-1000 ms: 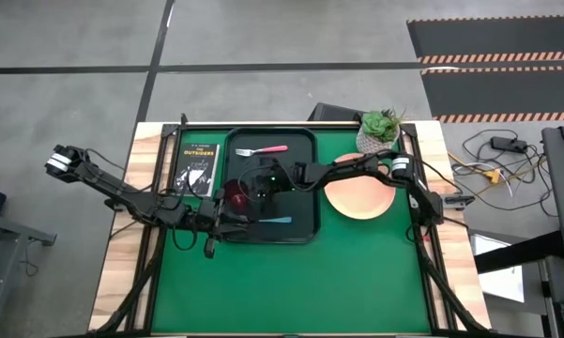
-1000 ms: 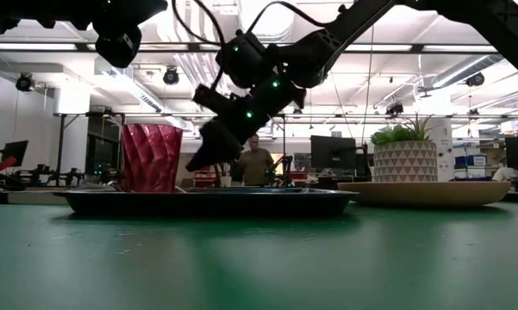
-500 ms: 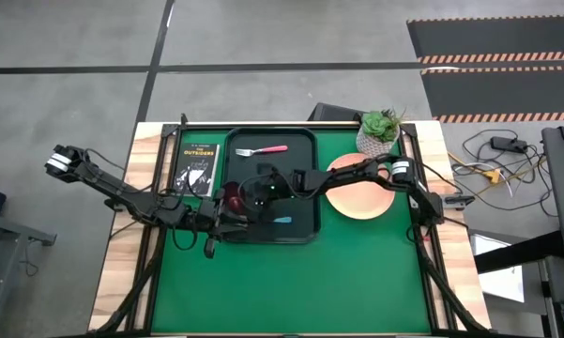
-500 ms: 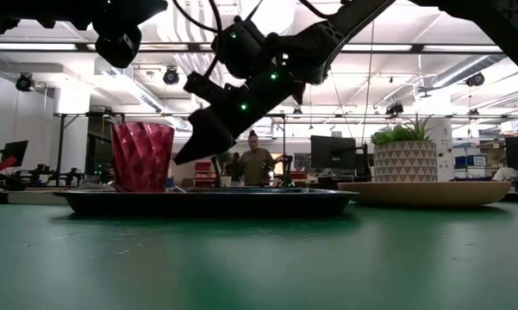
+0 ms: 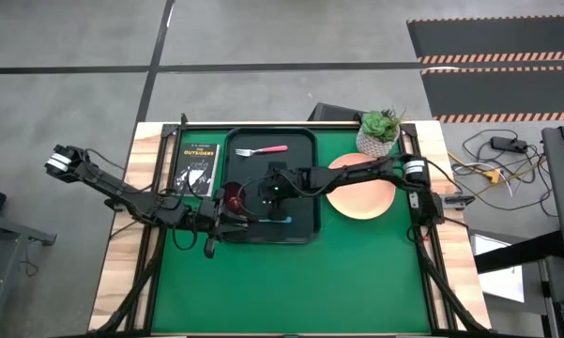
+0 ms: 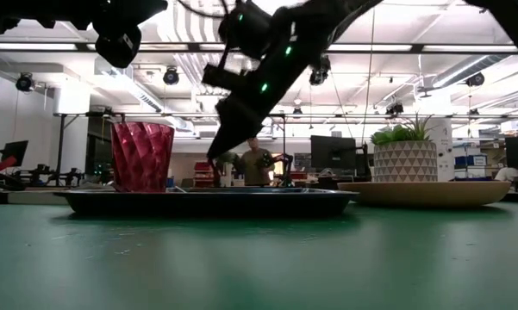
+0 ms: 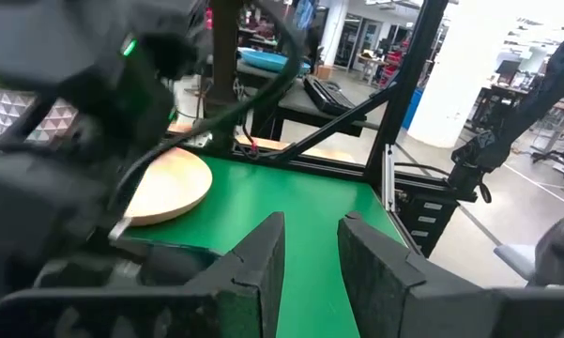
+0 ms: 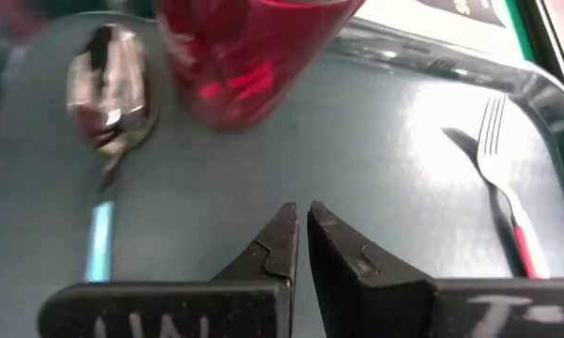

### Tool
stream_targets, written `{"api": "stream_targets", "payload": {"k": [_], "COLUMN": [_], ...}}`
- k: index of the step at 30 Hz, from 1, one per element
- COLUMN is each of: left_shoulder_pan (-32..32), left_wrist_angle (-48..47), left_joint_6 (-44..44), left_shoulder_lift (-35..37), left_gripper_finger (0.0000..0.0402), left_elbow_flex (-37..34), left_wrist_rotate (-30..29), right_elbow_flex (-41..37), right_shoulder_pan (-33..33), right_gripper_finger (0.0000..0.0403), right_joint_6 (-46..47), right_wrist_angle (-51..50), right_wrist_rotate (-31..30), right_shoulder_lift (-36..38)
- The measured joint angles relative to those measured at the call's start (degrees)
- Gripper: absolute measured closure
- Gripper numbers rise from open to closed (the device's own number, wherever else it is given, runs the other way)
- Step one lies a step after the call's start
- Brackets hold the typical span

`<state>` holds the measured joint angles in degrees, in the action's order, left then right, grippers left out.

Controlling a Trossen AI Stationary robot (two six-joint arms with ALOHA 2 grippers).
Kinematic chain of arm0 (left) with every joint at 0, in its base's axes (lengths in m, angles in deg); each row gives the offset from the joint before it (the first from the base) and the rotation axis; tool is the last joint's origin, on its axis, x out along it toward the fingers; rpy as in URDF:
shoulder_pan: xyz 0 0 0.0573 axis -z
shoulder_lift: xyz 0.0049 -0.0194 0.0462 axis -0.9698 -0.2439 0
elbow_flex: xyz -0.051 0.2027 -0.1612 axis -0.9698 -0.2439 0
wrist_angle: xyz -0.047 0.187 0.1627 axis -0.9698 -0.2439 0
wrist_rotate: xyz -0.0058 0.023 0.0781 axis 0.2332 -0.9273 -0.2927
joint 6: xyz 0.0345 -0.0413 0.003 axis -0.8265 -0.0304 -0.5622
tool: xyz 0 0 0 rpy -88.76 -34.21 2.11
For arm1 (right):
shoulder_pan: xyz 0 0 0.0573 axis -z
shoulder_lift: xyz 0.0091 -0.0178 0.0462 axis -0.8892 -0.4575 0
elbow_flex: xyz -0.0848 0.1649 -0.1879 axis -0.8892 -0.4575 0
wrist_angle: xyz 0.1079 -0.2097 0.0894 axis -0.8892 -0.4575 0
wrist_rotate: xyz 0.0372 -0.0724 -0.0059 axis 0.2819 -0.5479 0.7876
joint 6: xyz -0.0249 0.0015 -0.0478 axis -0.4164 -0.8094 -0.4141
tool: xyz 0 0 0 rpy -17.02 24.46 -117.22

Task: Pick and place plate/cup/fork/spoon on tray
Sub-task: Put the orange plate on the center of the black serving tray

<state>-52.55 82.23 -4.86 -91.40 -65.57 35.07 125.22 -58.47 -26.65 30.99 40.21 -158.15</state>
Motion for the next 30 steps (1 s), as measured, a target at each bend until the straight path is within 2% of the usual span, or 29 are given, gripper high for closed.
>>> {"api": "stream_targets", "payload": {"k": [4, 10, 17, 23, 30], "left_shoulder_pan": [0.00, 0.02, 0.02, 0.02, 0.02], "left_wrist_angle": [-0.07, -0.04, -0.04, -0.02, -0.04], "left_joint_6": [0.00, 0.09, 0.13, 0.15, 0.08], "left_shoulder_lift": [0.00, 0.00, 0.00, 0.00, 0.00], "left_gripper_finger": [0.0318, 0.0318, 0.0318, 0.0318, 0.0318], "left_elbow_flex": [0.00, 0.00, 0.00, 0.00, 0.00], "left_wrist_rotate": [0.00, 0.00, 0.00, 0.01, 0.02], "right_elbow_flex": [-0.68, -5.64, -15.93, -26.54, -37.18], "right_shoulder_pan": [-1.80, -6.42, -9.20, -9.08, -8.64], "right_gripper_finger": [0.0385, 0.0385, 0.0385, 0.0385, 0.0374], "right_joint_6": [2.33, 6.55, 11.84, 16.61, 22.88], "right_wrist_angle": [-7.08, -11.19, -12.52, -12.72, -12.66], "right_wrist_rotate": [-0.13, -0.41, -5.91, -6.32, -10.07], "right_shoulder_lift": [4.19, 10.62, 18.93, 26.44, 34.06]}}
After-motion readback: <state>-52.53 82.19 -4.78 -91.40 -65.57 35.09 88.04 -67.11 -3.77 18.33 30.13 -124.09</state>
